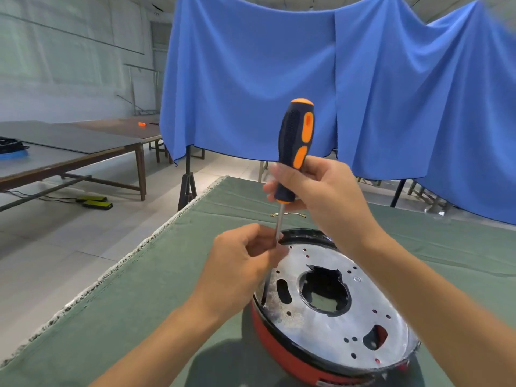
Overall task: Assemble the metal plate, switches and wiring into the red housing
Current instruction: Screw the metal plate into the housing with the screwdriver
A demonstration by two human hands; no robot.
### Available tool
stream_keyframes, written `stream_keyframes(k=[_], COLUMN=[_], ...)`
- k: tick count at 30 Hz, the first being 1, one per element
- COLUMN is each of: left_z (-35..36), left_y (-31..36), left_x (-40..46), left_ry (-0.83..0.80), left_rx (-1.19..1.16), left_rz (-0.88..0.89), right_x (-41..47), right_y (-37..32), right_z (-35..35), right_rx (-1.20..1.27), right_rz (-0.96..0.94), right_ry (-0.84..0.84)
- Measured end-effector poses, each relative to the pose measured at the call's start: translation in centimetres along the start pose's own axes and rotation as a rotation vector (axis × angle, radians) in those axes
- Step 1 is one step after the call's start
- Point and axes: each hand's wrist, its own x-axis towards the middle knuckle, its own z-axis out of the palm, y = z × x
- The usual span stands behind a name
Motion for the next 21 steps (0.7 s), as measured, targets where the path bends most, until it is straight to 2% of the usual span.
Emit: stream_keyframes(k=[3,7,11,13,17,21], left_z=[0.2,0.1,-0.1,-0.1,0.2,0.4], left_y=[0.2,0.0,0.0,-0.1,-0.7,-1.1], left_x=[-0.1,-0.3,-0.1,0.1,-0.2,-0.1], left_ry=[0.045,-0.075,-0.158,-0.127,-0.003,-0.012], left_rx=[-0.062,-0.067,-0.101,-0.136,-0.199,-0.261], left_rz=[-0.025,-0.020,-0.042,-0.043,-0.023,-0.042], right_x=[-0.2,-0.4,-0.5,-0.4,-0.4,-0.4], right_y=[-0.2,-0.8,-1.4,-1.5,-1.4,-1.5], right_z=[0.3,0.2,-0.5,-0.4,0.1,0.1], right_rx=[-0.033,-0.150,0.095,0.095,0.104,0.030], right_rz=[-0.050,-0.077,0.041,0.032,0.015,-0.019], right_ry=[0.087,0.070,-0.081,-0.084,0.014,0.059])
